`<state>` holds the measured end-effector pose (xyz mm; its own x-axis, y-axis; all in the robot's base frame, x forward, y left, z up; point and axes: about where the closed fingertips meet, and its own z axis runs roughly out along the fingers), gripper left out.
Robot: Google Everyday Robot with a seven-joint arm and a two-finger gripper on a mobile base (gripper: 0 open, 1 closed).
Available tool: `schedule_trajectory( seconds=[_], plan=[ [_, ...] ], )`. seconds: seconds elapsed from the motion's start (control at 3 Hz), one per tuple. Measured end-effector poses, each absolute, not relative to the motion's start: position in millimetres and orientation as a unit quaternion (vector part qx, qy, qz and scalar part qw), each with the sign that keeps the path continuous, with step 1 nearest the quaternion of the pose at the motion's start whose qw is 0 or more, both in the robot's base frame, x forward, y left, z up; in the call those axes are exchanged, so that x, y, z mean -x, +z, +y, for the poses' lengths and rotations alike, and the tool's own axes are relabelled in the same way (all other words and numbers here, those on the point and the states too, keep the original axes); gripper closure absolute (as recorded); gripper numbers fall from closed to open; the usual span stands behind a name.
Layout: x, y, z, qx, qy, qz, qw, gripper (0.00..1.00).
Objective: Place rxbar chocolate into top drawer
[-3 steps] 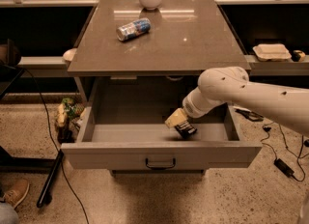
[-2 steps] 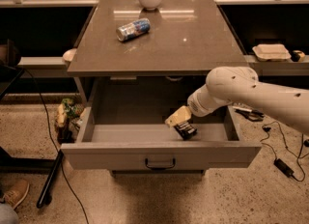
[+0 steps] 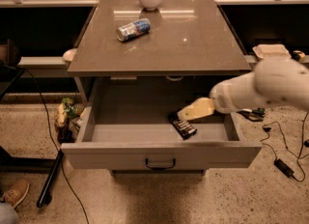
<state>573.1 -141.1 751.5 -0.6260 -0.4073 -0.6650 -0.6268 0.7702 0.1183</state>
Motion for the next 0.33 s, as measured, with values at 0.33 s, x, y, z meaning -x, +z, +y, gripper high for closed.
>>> schedule_trajectory(
  seconds=[0.33],
  plan=[
    [-546.8,803.6,-160.6,0.312,0.165,0.869,0.348,0.0]
  ],
)
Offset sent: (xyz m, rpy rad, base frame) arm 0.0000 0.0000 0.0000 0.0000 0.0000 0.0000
